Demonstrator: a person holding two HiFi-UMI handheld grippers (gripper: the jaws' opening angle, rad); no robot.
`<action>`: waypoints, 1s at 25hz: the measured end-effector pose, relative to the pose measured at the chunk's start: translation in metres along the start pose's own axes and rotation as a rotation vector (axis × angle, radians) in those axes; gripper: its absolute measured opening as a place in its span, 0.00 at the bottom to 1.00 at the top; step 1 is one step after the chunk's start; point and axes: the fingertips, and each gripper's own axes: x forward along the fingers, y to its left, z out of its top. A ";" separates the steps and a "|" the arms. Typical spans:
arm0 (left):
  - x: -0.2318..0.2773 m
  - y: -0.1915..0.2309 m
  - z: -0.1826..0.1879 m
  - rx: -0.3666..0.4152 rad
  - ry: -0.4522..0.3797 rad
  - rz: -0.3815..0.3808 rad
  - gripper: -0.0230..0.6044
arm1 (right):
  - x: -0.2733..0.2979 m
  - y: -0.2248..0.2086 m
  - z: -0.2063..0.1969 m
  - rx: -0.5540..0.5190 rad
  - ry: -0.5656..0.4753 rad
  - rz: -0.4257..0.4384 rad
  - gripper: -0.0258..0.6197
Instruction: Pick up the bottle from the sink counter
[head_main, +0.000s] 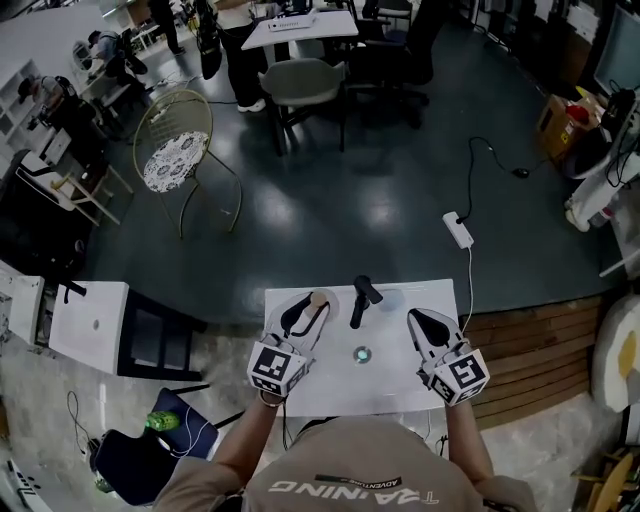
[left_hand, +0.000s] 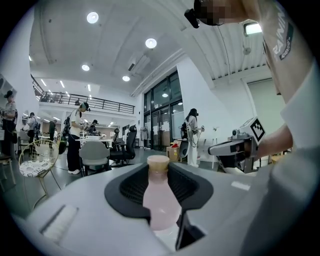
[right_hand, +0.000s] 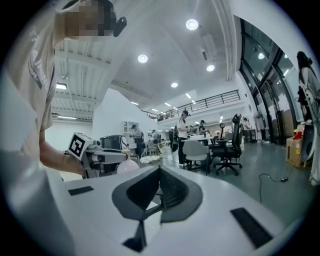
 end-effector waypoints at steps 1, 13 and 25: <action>-0.001 0.001 0.004 0.001 -0.004 0.001 0.24 | 0.001 0.000 0.004 -0.001 -0.008 0.002 0.06; -0.012 -0.008 0.023 0.021 -0.022 -0.002 0.24 | -0.001 0.010 0.027 -0.019 -0.048 0.036 0.06; -0.012 -0.017 0.028 0.023 -0.028 -0.001 0.24 | -0.004 0.009 0.034 -0.026 -0.062 0.045 0.06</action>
